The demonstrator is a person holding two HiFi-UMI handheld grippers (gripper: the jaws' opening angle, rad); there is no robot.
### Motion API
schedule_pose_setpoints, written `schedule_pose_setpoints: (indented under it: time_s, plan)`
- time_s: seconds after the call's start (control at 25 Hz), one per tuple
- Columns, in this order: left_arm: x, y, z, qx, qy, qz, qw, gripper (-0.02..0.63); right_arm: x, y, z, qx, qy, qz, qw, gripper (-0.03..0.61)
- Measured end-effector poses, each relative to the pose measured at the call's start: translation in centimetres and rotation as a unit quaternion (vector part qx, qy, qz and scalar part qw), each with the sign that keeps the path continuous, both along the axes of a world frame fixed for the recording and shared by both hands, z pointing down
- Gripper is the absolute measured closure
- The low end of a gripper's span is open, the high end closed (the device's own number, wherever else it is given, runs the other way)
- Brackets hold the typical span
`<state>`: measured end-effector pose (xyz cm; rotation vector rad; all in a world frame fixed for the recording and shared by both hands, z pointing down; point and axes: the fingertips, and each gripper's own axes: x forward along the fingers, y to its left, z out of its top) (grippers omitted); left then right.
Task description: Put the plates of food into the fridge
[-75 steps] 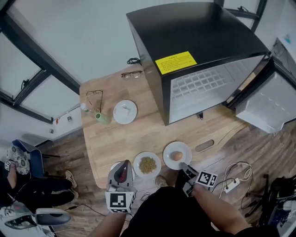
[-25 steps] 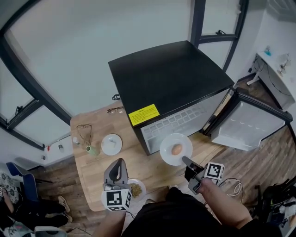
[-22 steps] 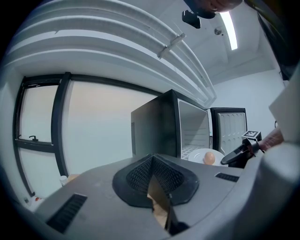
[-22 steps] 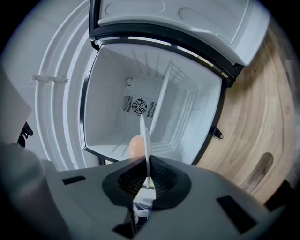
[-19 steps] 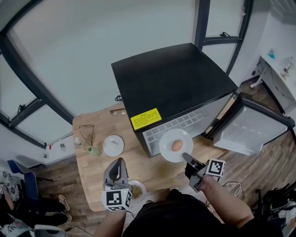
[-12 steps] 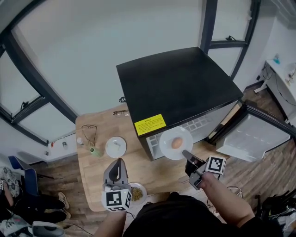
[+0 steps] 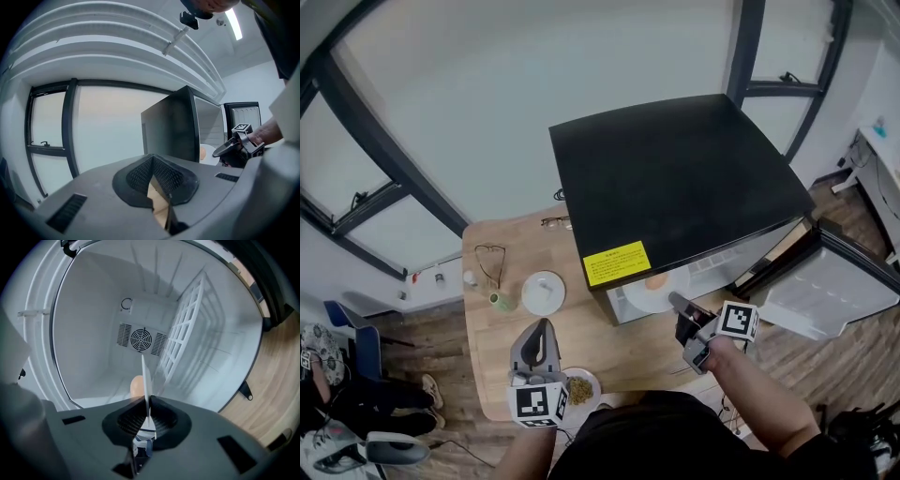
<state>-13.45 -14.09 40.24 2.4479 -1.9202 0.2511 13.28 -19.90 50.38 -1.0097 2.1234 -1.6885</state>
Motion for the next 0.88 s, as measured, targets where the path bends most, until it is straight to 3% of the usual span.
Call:
schedule_pose_setpoints:
  time_s: [0.16, 0.32, 0.52, 0.68, 0.88]
  plan:
    - [-0.6, 0.0, -0.5, 0.003, -0.006, -0.011, 0.9999, 0.611, -0.9, -1.1, -0.3, -0.002, -0.004, -0.013, 1.000, 0.545]
    - [-1.7, 0.3, -0.6, 0.002, -0.005, -0.032, 0.9995, 0.611, -1.0, -2.2, 0.1, -0.009, 0.050, -0.023, 0.998, 0.545]
    - [-2.7, 1.1, -0.5, 0.001, -0.002, -0.054, 0.9985, 0.611, -1.4, -3.8, -0.4, 0.021, 0.106, -0.045, 0.993, 0.529]
    - [-3.4, 1.3, -0.6, 0.000, 0.000, -0.065, 0.9979, 0.611, -1.7, -4.8, -1.0, 0.057, 0.188, -0.069, 0.978, 0.517]
    - [-3.4, 1.6, -0.7, 0.003, -0.003, -0.069, 0.9976, 0.611, -1.9, -6.0, -0.9, 0.095, 0.281, -0.105, 0.949, 0.488]
